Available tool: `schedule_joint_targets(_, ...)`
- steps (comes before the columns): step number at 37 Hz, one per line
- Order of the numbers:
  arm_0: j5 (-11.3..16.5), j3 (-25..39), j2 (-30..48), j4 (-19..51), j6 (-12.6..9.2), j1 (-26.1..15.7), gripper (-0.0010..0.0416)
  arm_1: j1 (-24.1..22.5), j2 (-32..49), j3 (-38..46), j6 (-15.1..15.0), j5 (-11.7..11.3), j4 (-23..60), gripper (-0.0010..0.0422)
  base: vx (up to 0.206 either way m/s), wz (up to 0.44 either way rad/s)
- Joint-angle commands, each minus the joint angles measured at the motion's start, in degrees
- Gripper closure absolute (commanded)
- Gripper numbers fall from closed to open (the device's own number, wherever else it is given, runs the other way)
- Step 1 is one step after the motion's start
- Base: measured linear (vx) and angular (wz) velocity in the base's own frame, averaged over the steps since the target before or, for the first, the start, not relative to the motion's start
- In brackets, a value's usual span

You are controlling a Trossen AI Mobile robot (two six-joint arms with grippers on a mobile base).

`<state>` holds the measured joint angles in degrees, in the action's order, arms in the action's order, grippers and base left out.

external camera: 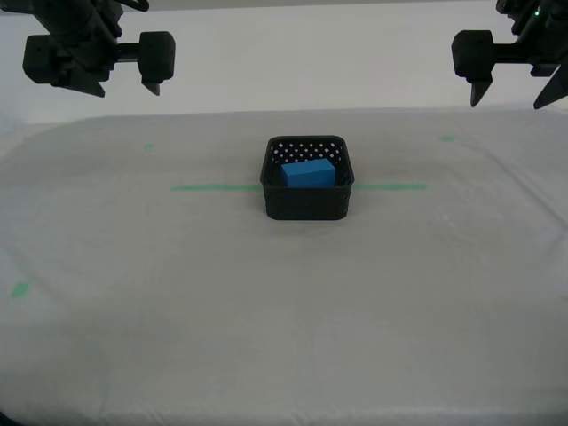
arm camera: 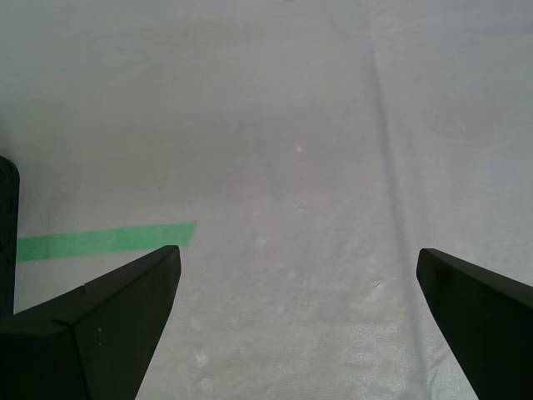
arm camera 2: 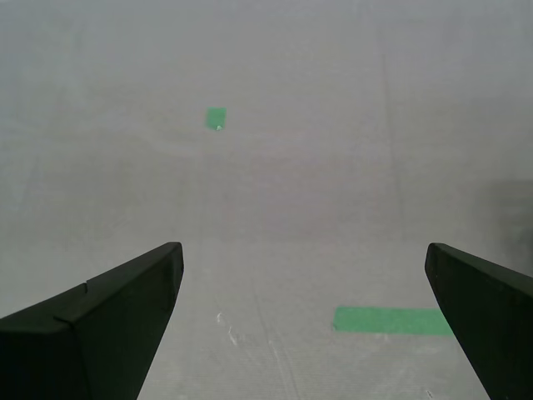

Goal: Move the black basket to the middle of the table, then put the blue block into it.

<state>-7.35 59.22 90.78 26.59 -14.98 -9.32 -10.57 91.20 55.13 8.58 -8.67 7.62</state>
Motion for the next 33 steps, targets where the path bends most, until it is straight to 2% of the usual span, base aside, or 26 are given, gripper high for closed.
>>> schedule_joint_targets(1, 0.0, 0.0, 0.0, 0.0, 0.0, 0.0, 0.0007, 0.0, 0.0, 0.0, -0.2, 0.1, 0.0, 0.0012, 0.000, 0.000)
schedule_joint_targets(33, 0.0, 0.0, 0.0, 0.0, 0.0, 0.0, 0.0007, 0.0, 0.0, 0.0, -0.2, 0.1, 0.0, 0.0012, 0.000, 0.000)
